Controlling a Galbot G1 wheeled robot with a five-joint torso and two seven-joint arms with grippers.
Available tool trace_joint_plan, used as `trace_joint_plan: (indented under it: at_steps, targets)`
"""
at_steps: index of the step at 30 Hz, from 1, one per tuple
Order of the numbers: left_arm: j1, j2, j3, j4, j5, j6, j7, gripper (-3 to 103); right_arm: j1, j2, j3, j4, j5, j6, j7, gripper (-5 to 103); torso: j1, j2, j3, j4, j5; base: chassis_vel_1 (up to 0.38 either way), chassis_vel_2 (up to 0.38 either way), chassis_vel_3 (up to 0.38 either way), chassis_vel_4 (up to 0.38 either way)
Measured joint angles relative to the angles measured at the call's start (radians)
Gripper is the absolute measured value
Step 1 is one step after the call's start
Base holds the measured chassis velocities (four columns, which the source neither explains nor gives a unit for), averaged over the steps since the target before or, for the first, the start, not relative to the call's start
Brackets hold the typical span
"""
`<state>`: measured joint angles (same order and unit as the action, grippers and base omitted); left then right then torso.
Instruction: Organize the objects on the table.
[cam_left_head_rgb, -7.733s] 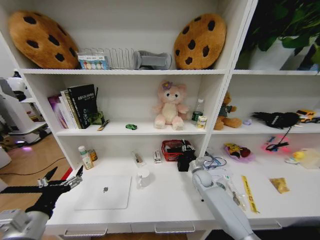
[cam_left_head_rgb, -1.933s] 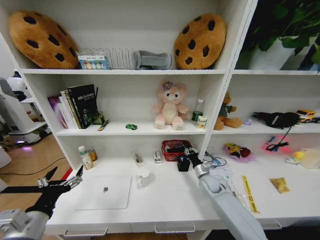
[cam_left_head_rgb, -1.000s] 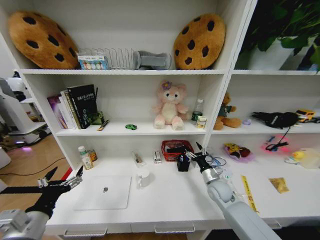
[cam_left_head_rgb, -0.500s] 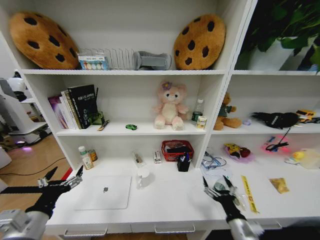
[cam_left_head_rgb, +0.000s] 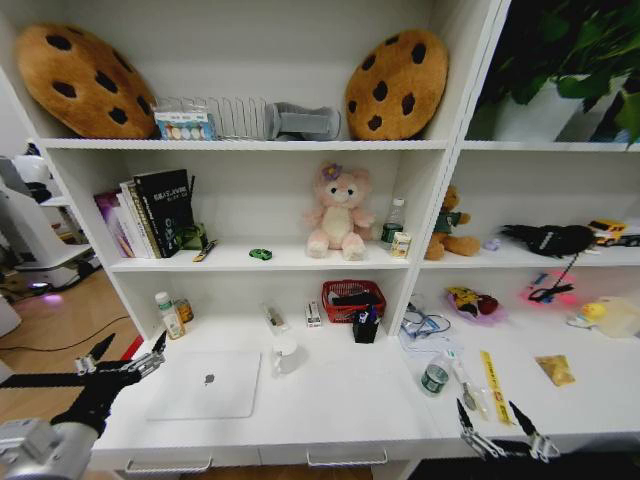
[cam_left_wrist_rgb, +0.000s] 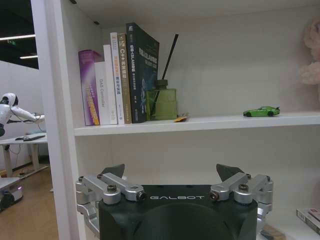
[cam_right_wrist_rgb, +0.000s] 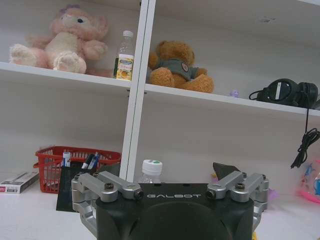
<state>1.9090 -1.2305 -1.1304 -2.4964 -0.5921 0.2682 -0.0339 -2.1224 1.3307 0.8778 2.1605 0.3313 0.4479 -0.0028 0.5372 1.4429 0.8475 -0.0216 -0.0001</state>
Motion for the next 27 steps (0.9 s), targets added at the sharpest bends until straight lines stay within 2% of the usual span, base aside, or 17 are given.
trace_joint_plan:
  at_steps: [8,11,12,13,16,19,23,27]
  targets:
    - [0.000,0.000,0.000,0.000,0.000,0.000,0.001,100,0.078,-0.004,-0.010,-0.044,0.006,0.008,-0.023,100,0.000,0.000,0.000,-0.0004,0.0006,-0.170,-0.160,0.163,0.157]
    - [0.000,0.000,0.000,0.000,0.000,0.000,0.001,100,0.120,-0.003,-0.028,-0.047,0.009,-0.027,-0.016,100,0.000,0.000,0.000,0.0002,0.0008,-0.044,-0.084,0.080,0.071]
    - [0.000,0.000,0.000,0.000,0.000,0.000,0.001,100,0.144,-0.004,-0.045,-0.045,0.006,-0.055,-0.016,100,0.000,0.000,0.000,-0.0004,-0.0002,-0.036,-0.055,0.059,-0.006]
    - [0.000,0.000,0.000,0.000,0.000,0.000,0.001,100,0.159,-0.006,-0.060,-0.039,0.003,-0.070,-0.024,100,0.000,0.000,0.000,-0.0009,0.0005,0.000,0.000,0.000,0.000]
    - [0.000,0.000,0.000,0.000,0.000,0.000,0.001,100,0.181,-0.018,-0.108,-0.023,-0.011,-0.102,-0.051,100,0.000,0.000,0.000,-0.0002,-0.0008,0.008,0.024,-0.003,-0.021]
    - [0.000,0.000,0.000,0.000,0.000,0.000,0.000,100,0.213,-0.029,-0.159,-0.026,-0.037,-0.110,-0.046,100,0.000,0.000,0.000,0.0000,-0.0003,0.048,0.074,-0.027,-0.061]
    - [0.000,0.000,0.000,0.000,0.000,0.000,0.000,100,0.276,-0.049,-0.198,-0.042,-0.050,-0.157,-0.015,100,0.000,0.000,0.000,-0.0001,-0.0003,0.007,0.013,-0.009,-0.015]
    - [0.000,0.000,0.000,0.000,0.000,0.000,0.000,100,0.330,-0.076,-0.211,-0.052,-0.005,-0.221,0.033,100,0.000,0.000,0.000,-0.0001,0.0002,0.000,0.000,0.000,0.000]
